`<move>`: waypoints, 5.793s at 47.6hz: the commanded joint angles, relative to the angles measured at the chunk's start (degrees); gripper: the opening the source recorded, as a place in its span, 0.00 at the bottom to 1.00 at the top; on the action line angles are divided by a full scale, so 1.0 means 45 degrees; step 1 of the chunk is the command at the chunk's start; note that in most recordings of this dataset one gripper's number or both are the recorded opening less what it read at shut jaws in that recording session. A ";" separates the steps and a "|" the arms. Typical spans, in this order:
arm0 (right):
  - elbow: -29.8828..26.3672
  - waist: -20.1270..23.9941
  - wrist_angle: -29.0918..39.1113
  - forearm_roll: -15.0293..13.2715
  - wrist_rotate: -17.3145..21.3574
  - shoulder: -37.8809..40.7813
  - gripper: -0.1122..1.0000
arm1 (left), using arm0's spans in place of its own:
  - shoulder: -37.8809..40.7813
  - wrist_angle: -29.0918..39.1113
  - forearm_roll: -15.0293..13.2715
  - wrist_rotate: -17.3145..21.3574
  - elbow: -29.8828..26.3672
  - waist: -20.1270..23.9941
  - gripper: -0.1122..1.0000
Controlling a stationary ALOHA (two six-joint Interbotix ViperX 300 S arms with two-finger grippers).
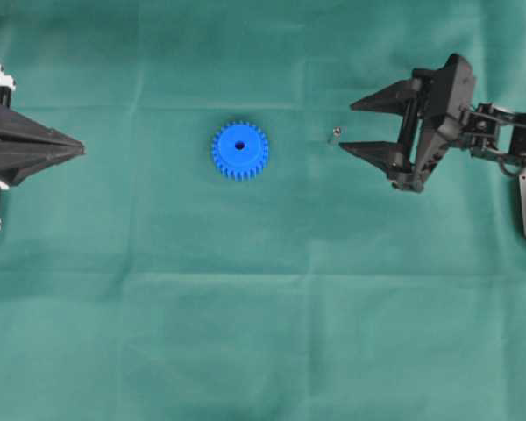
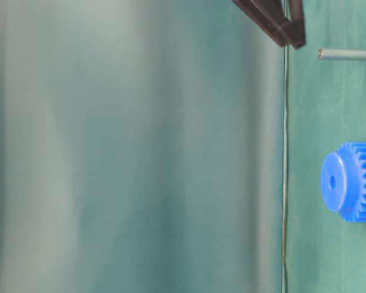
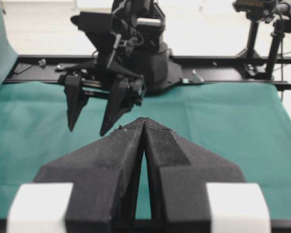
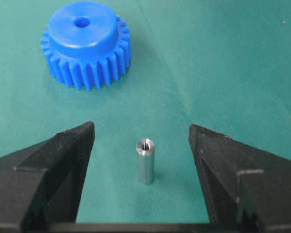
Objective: Insert the shaft placed at a random location into the center hole of the medium gear at another random location.
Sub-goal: 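Move the right gripper open over the upright silver shaft, then close the right gripper on the silver shaft and lift it, then carry the shaft left with the right gripper over the blue gear's hole, then align and lower the shaft into the gear's center hole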
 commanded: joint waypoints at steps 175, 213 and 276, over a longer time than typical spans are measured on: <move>-0.7227 0.1211 0.4805 -0.0254 0.0117 0.2188 0.22 | 0.0098 0.0645 0.0059 -0.0039 -0.0293 -0.0020 0.10; -0.7285 0.1211 0.4590 -0.0176 0.0215 0.3145 0.22 | 0.0098 0.0605 0.0039 -0.0039 -0.0312 0.0000 0.10; -0.7168 0.1328 0.4336 -0.0020 0.0215 0.3125 0.22 | 0.0098 0.0605 0.0039 -0.0039 -0.0312 0.0000 0.10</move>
